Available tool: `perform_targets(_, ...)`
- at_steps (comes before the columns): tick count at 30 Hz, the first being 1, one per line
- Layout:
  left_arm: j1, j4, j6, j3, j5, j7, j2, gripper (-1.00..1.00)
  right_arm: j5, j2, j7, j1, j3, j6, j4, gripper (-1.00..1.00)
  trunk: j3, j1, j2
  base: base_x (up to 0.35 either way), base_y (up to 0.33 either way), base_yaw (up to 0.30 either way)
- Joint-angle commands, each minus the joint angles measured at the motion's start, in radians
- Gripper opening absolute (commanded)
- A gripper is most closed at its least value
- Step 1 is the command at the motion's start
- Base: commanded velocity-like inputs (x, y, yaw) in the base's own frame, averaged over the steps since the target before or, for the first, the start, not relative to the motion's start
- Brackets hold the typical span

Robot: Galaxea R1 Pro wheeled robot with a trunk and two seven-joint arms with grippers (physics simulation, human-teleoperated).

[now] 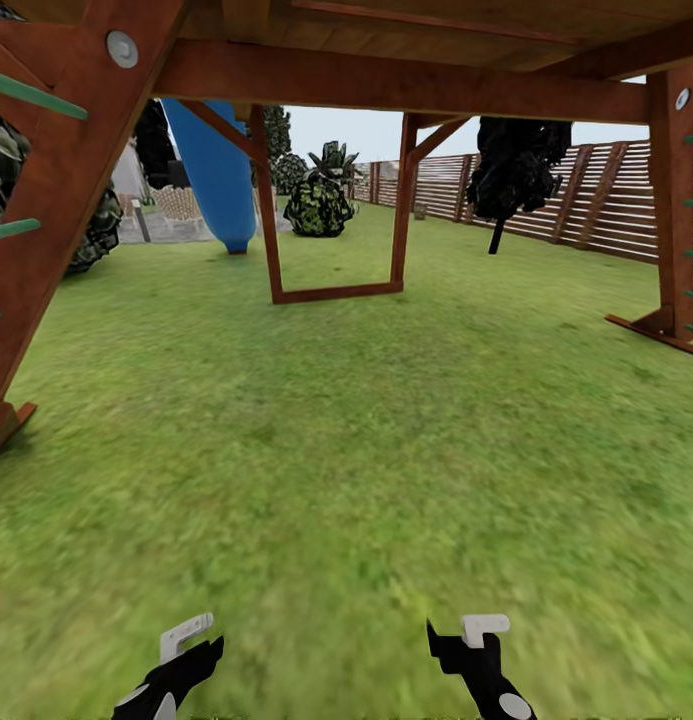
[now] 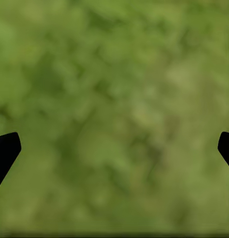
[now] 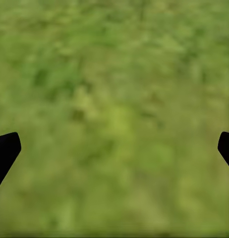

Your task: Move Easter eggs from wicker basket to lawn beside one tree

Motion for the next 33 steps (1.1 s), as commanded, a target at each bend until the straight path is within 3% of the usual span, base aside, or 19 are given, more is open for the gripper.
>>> perform_targets(1,0.000,-0.002,0.007,0.003,0.011,0.000,-0.001,1.00,-0.001,0.000,-0.001,0.000,0.001,-0.003,0.001,1.00,-0.005,0.000,-0.001,0.000,0.000,0.000)
perform_targets(14,0.000,-0.002,0.007,0.003,0.011,0.000,-0.001,1.00,-0.001,0.000,-0.001,0.000,0.001,-0.003,0.001,1.00,-0.055,0.006,-0.004,0.000,0.000,0.000)
perform_targets(26,0.000,-0.008,0.006,0.003,0.012,0.002,-0.001,1.00,-0.001,-0.001,0.000,0.000,0.001,-0.003,-0.001,1.00,-0.055,0.006,-0.004,0.000,0.000,0.000)
perform_targets(32,0.000,-0.133,0.013,0.003,0.012,0.004,-0.001,1.00,-0.002,-0.003,-0.001,0.000,0.001,0.006,-0.059,1.00,-0.055,0.006,-0.004,0.000,0.000,0.000)
perform_targets(33,0.000,-0.198,0.017,0.002,0.012,0.005,-0.001,1.00,-0.003,-0.003,-0.001,0.000,0.000,0.010,-0.078,1.00,-0.055,0.006,-0.004,0.000,0.000,0.000)
